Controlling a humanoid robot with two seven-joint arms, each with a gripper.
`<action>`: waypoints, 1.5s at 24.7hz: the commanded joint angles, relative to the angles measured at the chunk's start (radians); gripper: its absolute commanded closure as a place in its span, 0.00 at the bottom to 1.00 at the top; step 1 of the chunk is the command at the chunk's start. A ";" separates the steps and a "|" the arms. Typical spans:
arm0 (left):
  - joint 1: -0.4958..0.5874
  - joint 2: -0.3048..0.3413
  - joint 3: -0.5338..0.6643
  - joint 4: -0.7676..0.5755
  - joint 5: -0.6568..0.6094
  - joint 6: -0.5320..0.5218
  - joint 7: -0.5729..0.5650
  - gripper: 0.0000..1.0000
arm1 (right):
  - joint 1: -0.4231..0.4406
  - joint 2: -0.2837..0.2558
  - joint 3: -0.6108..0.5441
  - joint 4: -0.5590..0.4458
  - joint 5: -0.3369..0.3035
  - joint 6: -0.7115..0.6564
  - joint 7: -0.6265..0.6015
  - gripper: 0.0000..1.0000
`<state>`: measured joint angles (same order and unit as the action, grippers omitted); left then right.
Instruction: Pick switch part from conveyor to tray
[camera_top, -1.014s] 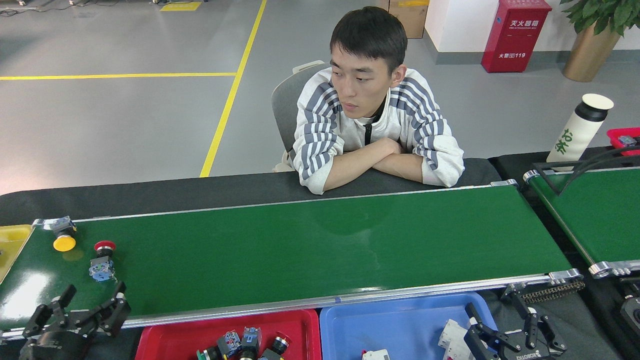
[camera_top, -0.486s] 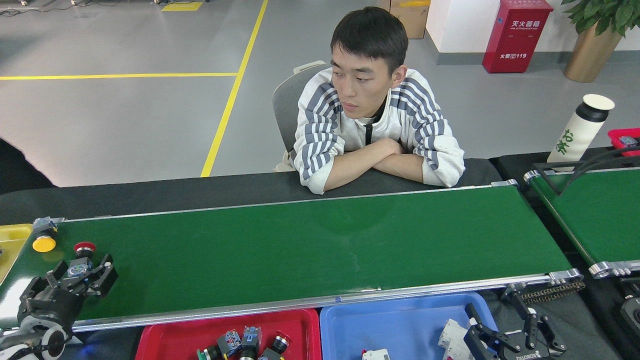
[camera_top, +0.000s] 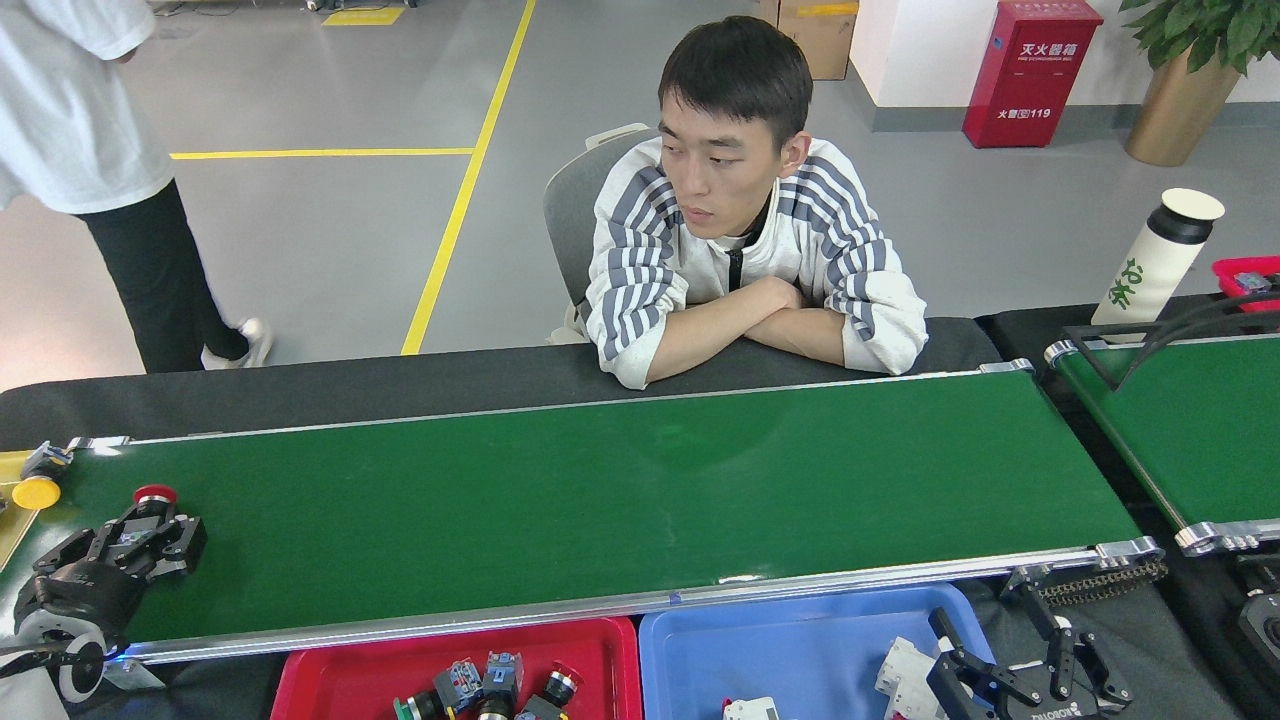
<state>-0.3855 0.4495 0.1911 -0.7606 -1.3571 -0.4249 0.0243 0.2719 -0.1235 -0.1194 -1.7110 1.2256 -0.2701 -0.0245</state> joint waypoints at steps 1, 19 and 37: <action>0.043 0.028 0.010 -0.098 0.041 -0.064 -0.004 0.99 | -0.002 -0.002 -0.003 -0.015 0.000 -0.001 -0.002 0.03; 0.620 -0.173 -0.116 -1.014 -0.085 -0.360 -0.001 0.57 | 0.001 -0.001 -0.003 -0.015 0.000 0.005 -0.002 0.03; 0.634 -0.388 0.337 -0.956 -0.092 -0.285 -0.043 0.00 | 0.007 -0.001 -0.003 -0.022 0.000 0.003 -0.002 0.03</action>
<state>0.2475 0.0591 0.5039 -1.7147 -1.4495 -0.7574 -0.0117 0.2797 -0.1235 -0.1193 -1.7155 1.2256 -0.2656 -0.0245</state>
